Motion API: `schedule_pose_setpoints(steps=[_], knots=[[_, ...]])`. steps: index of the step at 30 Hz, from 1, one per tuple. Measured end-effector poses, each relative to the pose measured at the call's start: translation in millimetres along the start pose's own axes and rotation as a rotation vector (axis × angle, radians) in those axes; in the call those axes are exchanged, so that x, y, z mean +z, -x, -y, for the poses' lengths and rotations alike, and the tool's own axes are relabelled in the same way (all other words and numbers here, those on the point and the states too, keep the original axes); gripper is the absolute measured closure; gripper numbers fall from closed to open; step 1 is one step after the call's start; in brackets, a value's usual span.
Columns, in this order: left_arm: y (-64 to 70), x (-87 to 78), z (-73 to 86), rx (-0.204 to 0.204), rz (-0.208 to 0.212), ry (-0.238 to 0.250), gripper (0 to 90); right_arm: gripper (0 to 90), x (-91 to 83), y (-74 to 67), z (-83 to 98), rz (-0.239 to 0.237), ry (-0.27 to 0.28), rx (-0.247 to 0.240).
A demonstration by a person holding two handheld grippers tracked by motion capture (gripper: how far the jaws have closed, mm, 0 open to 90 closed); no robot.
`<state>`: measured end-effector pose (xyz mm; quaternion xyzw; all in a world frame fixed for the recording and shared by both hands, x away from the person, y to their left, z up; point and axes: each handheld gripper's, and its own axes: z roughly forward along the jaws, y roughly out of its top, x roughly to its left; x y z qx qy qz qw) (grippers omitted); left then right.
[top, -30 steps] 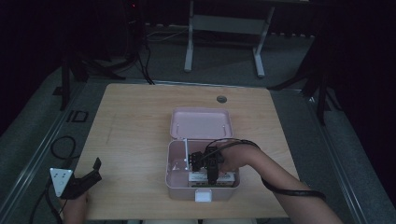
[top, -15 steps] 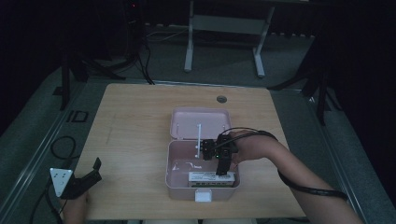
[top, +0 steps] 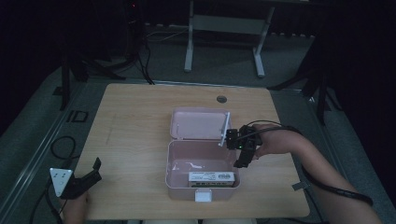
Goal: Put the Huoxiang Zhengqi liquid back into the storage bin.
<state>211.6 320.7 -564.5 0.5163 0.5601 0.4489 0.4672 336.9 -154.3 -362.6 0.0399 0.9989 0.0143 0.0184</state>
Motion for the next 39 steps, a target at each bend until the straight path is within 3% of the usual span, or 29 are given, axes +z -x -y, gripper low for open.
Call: schedule_pose_setpoints(steps=[7, 8, 14, 16, 24, 30, 35, 39], knots=[[0.1, 0.1, 0.1, 0.001, 0.0, 0.001, 3.0, 18.2, 6.4, 15.1, 31.1, 0.014, 0.047, 0.074], [0.1, 0.0, 0.1, 0.002, 0.0, 0.0, 3.0, 13.8, 12.5, 20.4, 38.5, 0.03, 0.057, 0.107], [0.2, 0.1, 0.0, 0.003, 0.0, 0.0, 3.0, 13.4, 35.4, 31.4, 55.2, 0.093, 0.063, 0.146], [0.2, 0.0, 0.0, 0.003, 0.0, 0.0, 3.0, 13.1, 44.6, 33.8, 58.9, 0.089, 0.079, 0.157], [0.1, 0.0, 0.1, 0.002, 0.0, 0.001, 3.0, 13.3, 81.1, 44.0, 64.2, 0.252, 0.137, 0.215], [0.0, 0.0, 0.1, 0.001, 0.001, 0.002, 3.0, 13.0, 104.1, 46.1, 66.0, 0.291, 0.189, 0.244], [0.0, -0.1, 0.1, 0.0, 0.001, 0.003, 3.0, 12.3, 127.5, 43.6, 71.7, 0.398, 0.268, 0.285], [0.2, -0.2, 0.1, 0.002, 0.001, 0.002, 3.0, 11.1, 140.3, 42.8, 82.7, 0.474, 0.349, 0.344]])
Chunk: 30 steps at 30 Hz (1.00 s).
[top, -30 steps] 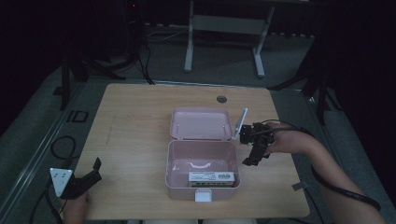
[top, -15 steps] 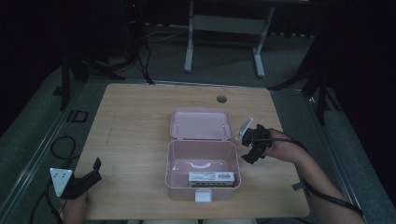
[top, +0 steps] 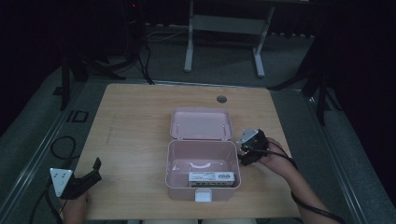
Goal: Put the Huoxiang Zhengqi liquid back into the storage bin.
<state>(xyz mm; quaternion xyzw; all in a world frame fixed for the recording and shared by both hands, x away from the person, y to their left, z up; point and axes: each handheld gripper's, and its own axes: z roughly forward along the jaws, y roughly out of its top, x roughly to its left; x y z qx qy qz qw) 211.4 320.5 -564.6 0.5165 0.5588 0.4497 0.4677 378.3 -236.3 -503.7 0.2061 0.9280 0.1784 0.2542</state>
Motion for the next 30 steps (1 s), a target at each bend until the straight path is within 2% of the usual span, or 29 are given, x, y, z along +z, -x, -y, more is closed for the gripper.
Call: schedule_pose_setpoints(steps=[1, 2, 3, 4, 6, 9, 10, 13, 15, 16, 17, 18, 19, 20, 21, 22, 24, 25, 26, 27, 29, 30], knots=[[0.1, 0.0, 0.0, 0.0, 0.0, 0.001, 3.0, 11.1, 0.8, 0.3, 4.0, 0.028, 0.024, 0.017], [0.1, 0.0, 0.0, -0.001, 0.0, 0.001, 3.0, 11.1, 1.3, 1.2, 8.0, 0.034, 0.039, 0.039], [0.1, 0.0, 0.0, -0.001, 0.0, 0.001, 3.0, 11.1, 1.3, 1.2, 8.0, 0.034, 0.039, 0.039], [0.1, 0.0, 0.0, 0.0, 0.0, 0.001, 3.0, 11.1, 1.8, 4.5, 19.7, 0.051, 0.076, 0.099], [0.1, 0.0, 0.0, 0.0, 0.0, 0.001, 3.0, 11.1, 1.9, 4.9, 22.9, 0.061, 0.086, 0.11], [0.0, 0.1, 0.0, 0.001, 0.0, -0.001, 3.0, 11.1, 2.3, 7.6, 40.1, 0.092, 0.127, 0.18], [0.1, 0.1, 0.0, 0.0, 0.0, 0.0, 3.0, 11.1, 2.3, 7.6, 40.1, 0.092, 0.127, 0.18], [0.3, 0.1, 0.0, 0.003, 0.0, 0.001, 3.0, 11.1, 2.9, 9.7, 57.9, 0.109, 0.169, 0.233], [0.5, 0.2, -0.1, 0.004, 0.002, -0.001, 3.0, 11.1, 2.7, 10.0, 60.8, 0.114, 0.176, 0.245], [0.5, 0.2, -0.1, 0.005, 0.002, -0.001, 3.0, 11.1, 2.2, 10.3, 65.4, 0.135, 0.187, 0.263], [0.5, 0.2, -0.1, 0.005, 0.002, -0.002, 3.0, 11.0, 1.7, 11.0, 68.8, 0.135, 0.191, 0.28], [0.5, 0.2, -0.1, 0.005, 0.002, -0.001, 3.0, 11.1, -0.7, 12.1, 75.8, 0.161, 0.223, 0.306], [0.5, 0.2, -0.1, 0.004, 0.002, -0.001, 3.0, 11.1, -0.7, 12.1, 75.8, 0.161, 0.223, 0.306], [0.5, 0.2, -0.1, 0.004, 0.002, -0.001, 3.0, 11.1, -1.7, 13.1, 78.9, 0.155, 0.233, 0.328], [0.6, 0.2, -0.1, 0.005, 0.001, -0.001, 3.0, 11.1, -2.6, 13.9, 82.1, 0.169, 0.241, 0.344], [0.7, 0.2, -0.1, 0.006, 0.001, -0.002, 3.0, 11.1, -4.8, 15.7, 88.5, 0.168, 0.272, 0.39], [0.7, 0.2, -0.1, 0.006, 0.001, -0.002, 3.0, 11.2, -6.8, 17.3, 94.0, 0.175, 0.287, 0.424], [0.6, 0.2, -0.1, 0.006, 0.001, -0.002, 3.0, 11.2, -6.8, 17.3, 94.0, 0.175, 0.287, 0.424], [0.6, 0.2, -0.1, 0.006, 0.0, -0.002, 3.0, 11.7, -9.8, 19.8, 101.6, 0.163, 0.322, 0.471], [0.7, 0.2, -0.1, 0.006, 0.0, -0.002, 3.0, 11.7, -9.8, 19.8, 101.6, 0.163, 0.322, 0.471], [0.7, 0.2, -0.1, 0.007, 0.001, -0.002, 3.0, 12.4, -11.2, 21.2, 107.4, 0.153, 0.337, 0.502], [0.8, 0.2, -0.1, 0.007, 0.001, -0.003, 3.0, 12.5, -12.3, 21.6, 112.0, 0.164, 0.346, 0.514]])
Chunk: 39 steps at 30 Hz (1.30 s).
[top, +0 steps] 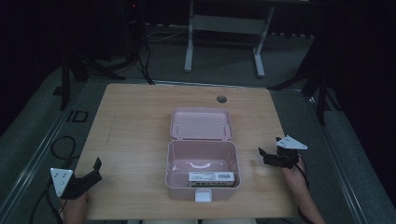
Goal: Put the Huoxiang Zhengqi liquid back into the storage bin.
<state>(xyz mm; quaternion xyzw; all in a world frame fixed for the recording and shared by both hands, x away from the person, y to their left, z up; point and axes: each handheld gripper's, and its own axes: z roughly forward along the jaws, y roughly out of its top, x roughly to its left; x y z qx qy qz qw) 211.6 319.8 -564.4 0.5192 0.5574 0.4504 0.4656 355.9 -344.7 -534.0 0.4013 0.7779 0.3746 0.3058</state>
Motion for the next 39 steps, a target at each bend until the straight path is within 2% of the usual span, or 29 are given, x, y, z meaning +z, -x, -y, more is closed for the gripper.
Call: schedule_pose_setpoints(steps=[3, 5, 9, 10, 11, 12, 16, 18, 19, 24, 27, 30, 32, 37, 39], knots=[[0.0, 0.0, 0.0, 0.0, 0.0, 0.0, 3.0, 12.4, -3.0, 4.7, 4.8, -0.006, 0.012, 0.035], [-0.1, 0.0, 0.0, -0.001, -0.001, -0.001, 3.0, 12.5, -4.0, 5.9, 6.2, -0.004, 0.018, 0.04], [-0.1, 0.1, 0.0, -0.003, -0.002, 0.0, 3.0, 12.5, -9.6, 9.7, 12.0, -0.007, 0.054, 0.099], [-0.1, 0.1, 0.0, -0.003, -0.002, 0.0, 3.0, 12.6, -11.1, 10.9, 13.6, -0.009, 0.066, 0.118], [-0.1, 0.1, 0.0, -0.003, -0.002, 0.0, 3.0, 12.5, -13.5, 14.5, 17.4, -0.023, 0.09, 0.171], [-0.1, 0.1, 0.0, -0.003, -0.002, 0.0, 3.0, 12.5, -13.5, 14.5, 17.4, -0.023, 0.09, 0.171], [-0.1, 0.1, 0.0, -0.003, -0.002, 0.001, 3.0, 12.7, -16.0, 23.3, 25.3, -0.062, 0.119, 0.251], [0.0, 0.1, 0.0, -0.002, -0.003, 0.0, 3.0, 12.7, -16.5, 24.2, 25.7, -0.067, 0.118, 0.261], [-0.1, 0.1, 0.0, -0.002, -0.002, -0.001, 3.0, 12.7, -17.5, 25.9, 28.0, -0.072, 0.118, 0.284], [-0.2, 0.2, 0.0, -0.006, -0.003, 0.0, 3.0, 12.7, -17.4, 26.4, 33.3, -0.064, 0.114, 0.305], [-0.5, 0.2, -0.1, -0.007, -0.002, -0.002, 3.0, 12.8, -16.2, 28.0, 35.6, -0.075, 0.103, 0.313], [-0.4, 0.2, -0.1, -0.006, -0.003, -0.002, 3.0, 13.0, -18.0, 30.6, 36.5, -0.073, 0.12, 0.337], [-0.6, 0.1, -0.1, -0.007, -0.003, -0.002, 3.0, 13.3, -19.3, 33.7, 38.1, -0.066, 0.134, 0.373], [-0.8, 0.0, 0.0, -0.01, -0.003, -0.001, 3.0, 13.3, -21.8, 42.7, 43.1, -0.084, 0.163, 0.458], [-0.9, 0.0, 0.0, -0.01, -0.002, 0.0, 3.0, 13.3, -21.5, 43.1, 43.0, -0.083, 0.159, 0.461]])
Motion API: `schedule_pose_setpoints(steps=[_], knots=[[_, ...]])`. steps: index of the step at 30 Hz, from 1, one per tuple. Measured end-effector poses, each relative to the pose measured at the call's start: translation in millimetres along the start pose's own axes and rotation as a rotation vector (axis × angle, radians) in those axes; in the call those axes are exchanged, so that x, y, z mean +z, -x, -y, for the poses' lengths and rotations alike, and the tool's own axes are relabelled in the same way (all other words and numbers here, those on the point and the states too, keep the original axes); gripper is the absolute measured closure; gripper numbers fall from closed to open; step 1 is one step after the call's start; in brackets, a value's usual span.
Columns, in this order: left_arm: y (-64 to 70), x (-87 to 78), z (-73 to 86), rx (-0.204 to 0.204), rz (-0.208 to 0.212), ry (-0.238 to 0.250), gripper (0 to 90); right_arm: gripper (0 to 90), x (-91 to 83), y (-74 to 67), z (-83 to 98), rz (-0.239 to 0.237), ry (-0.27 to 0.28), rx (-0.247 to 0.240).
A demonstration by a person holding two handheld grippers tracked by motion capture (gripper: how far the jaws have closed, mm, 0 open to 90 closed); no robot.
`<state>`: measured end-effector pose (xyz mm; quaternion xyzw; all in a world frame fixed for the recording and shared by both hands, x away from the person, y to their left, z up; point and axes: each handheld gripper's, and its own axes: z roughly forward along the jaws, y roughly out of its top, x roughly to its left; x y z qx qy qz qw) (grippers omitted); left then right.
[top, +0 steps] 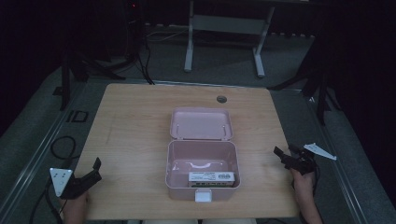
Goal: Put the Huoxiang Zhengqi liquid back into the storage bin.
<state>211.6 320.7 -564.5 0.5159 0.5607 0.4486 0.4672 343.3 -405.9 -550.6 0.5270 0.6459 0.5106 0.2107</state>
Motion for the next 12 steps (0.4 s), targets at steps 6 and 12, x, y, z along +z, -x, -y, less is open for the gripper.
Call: schedule_pose_setpoints(steps=[6, 12], knots=[[0.3, -0.1, 0.1, 0.0, 0.001, 0.003, 3.0, 13.3, 1.8, -1.6, -0.4, -0.003, -0.018, -0.018], [-0.1, -0.2, 0.1, 0.0, 0.003, 0.002, 3.0, 13.3, 2.8, -2.7, -0.5, -0.008, -0.029, -0.032]])
